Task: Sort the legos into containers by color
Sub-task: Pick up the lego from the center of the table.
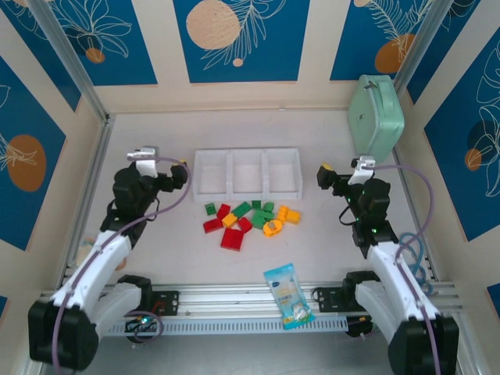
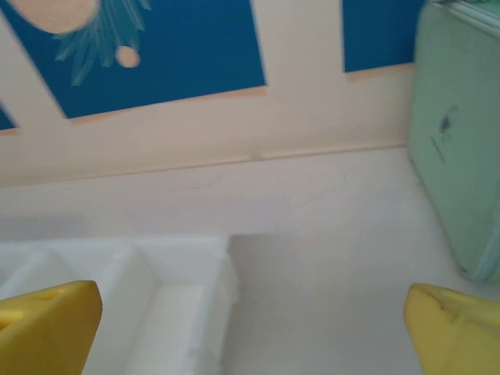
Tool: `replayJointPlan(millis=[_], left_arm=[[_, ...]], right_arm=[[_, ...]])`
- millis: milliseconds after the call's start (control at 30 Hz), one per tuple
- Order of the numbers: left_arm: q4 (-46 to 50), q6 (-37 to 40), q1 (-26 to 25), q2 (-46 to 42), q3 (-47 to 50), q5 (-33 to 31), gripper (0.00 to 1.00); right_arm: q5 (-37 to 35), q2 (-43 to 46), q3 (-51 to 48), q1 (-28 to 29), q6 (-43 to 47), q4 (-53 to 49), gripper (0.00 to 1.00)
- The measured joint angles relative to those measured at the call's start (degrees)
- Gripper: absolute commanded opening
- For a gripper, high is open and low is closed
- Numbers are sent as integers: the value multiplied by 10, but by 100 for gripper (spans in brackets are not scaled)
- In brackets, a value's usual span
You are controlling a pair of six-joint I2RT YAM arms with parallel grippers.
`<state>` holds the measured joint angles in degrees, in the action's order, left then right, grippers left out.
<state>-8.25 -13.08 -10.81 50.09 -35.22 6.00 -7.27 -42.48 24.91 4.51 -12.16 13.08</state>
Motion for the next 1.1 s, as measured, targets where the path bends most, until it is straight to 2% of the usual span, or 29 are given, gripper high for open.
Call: replayJointPlan(millis=[133, 267, 400, 633, 800, 1100], left_arm=[[166, -62, -4, -72, -37, 81, 99], [322, -77, -6, -123, -60, 142, 99], [418, -80, -7, -159, -64, 175, 99], [452, -85, -11, -181, -50, 204, 99], [456, -85, -16, -184, -44, 210, 99], [456, -85, -22, -211, -41, 210, 99]], right_arm=[[36, 35, 12, 51, 30, -94, 99], [43, -41, 96, 110, 99, -252, 99], [37, -113, 161, 145, 189, -374, 99], [64, -172, 174, 162, 293, -472, 99], [67, -223, 171, 189, 346, -469, 99], [66, -299, 168, 195, 417, -459, 94]])
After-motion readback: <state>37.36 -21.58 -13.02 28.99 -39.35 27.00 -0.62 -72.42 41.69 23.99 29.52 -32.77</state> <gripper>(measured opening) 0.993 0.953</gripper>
